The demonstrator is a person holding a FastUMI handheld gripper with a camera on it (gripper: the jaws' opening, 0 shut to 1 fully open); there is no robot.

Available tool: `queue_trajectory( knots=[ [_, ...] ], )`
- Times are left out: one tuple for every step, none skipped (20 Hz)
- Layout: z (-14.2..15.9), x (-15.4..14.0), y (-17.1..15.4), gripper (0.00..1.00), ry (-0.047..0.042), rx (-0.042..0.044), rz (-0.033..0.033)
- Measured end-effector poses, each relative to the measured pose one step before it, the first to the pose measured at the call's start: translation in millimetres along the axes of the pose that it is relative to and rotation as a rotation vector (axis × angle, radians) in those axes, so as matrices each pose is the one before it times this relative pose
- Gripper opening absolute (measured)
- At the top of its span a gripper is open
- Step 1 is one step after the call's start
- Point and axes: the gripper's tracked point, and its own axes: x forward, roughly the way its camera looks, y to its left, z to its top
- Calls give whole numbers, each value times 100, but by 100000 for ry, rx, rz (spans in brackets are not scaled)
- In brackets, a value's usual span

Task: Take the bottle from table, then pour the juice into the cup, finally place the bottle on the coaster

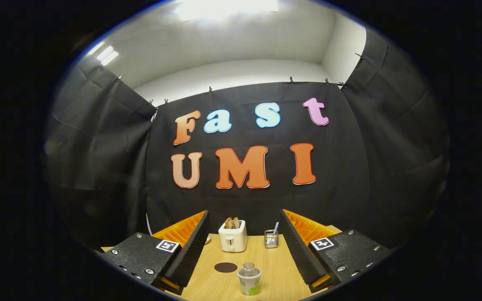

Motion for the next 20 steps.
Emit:
queue_trajectory(
  knots=[
    [-784,-7,306,98,925,229,1195],
    [-1016,60,116,98,1257,89,893],
    [-1028,134,42,98,1421,-32,385],
    [-994,31,-111,98,1645,-124,45],
    [-1080,197,-57,98,1435,-204,144],
    [-946,80,-4,98,1200,-94,297],
    [-853,101,120,98,448,15,852],
    [-954,50,60,98,537,-233,503],
    [-862,196,-105,98,88,-436,-118],
    [-608,131,-271,98,-364,-620,-636],
    [-812,241,-238,98,-189,-851,-490],
    [-784,144,-4,98,-140,-1022,-70],
    [-1096,274,-47,98,888,-987,-284],
    [-1062,117,3,98,803,-788,127],
    [-998,301,52,98,1270,-642,-304],
    [-1007,315,-1,98,1302,-644,-11],
    [-1105,340,-31,98,1499,-613,-422],
    [-1093,273,-3,98,1462,-598,-194],
    [-975,248,-20,98,1442,-692,-271],
    [-833,435,-163,98,1217,-538,-688]
  ],
)
